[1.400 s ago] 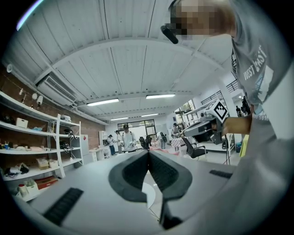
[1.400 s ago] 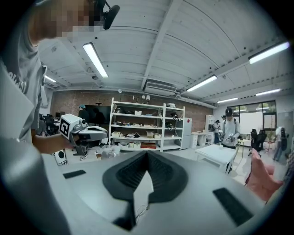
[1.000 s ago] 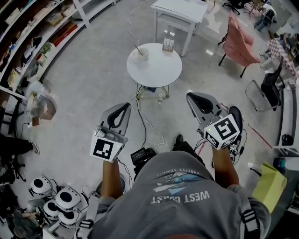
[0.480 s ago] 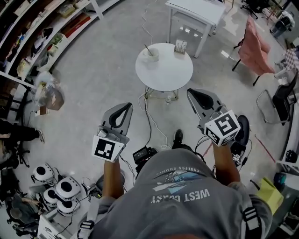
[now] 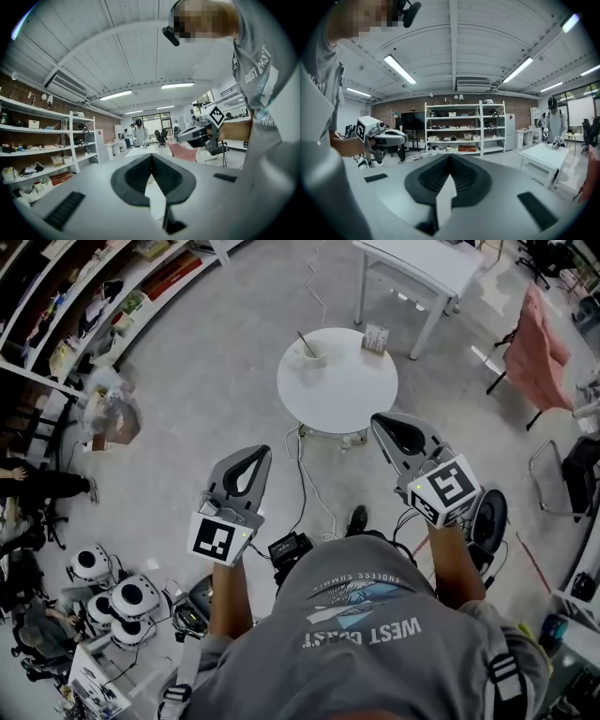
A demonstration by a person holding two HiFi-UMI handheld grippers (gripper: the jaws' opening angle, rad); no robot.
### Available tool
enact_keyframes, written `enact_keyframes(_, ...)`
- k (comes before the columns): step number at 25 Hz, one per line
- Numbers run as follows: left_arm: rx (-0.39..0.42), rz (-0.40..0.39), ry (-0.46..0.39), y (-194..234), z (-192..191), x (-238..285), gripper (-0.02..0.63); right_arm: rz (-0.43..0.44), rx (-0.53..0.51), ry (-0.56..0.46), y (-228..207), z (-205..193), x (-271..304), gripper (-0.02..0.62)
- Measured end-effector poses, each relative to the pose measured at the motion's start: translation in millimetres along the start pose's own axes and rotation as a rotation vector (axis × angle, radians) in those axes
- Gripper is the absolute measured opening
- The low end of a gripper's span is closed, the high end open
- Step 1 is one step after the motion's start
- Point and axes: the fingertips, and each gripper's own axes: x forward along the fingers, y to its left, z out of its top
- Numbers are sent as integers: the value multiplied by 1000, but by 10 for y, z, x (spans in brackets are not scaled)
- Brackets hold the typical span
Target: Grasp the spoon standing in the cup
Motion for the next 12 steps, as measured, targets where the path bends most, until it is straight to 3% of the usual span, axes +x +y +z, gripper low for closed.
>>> enact_keyframes(12, 21, 37, 25, -133, 192, 488, 5, 69, 24, -5, -494, -62, -8, 2)
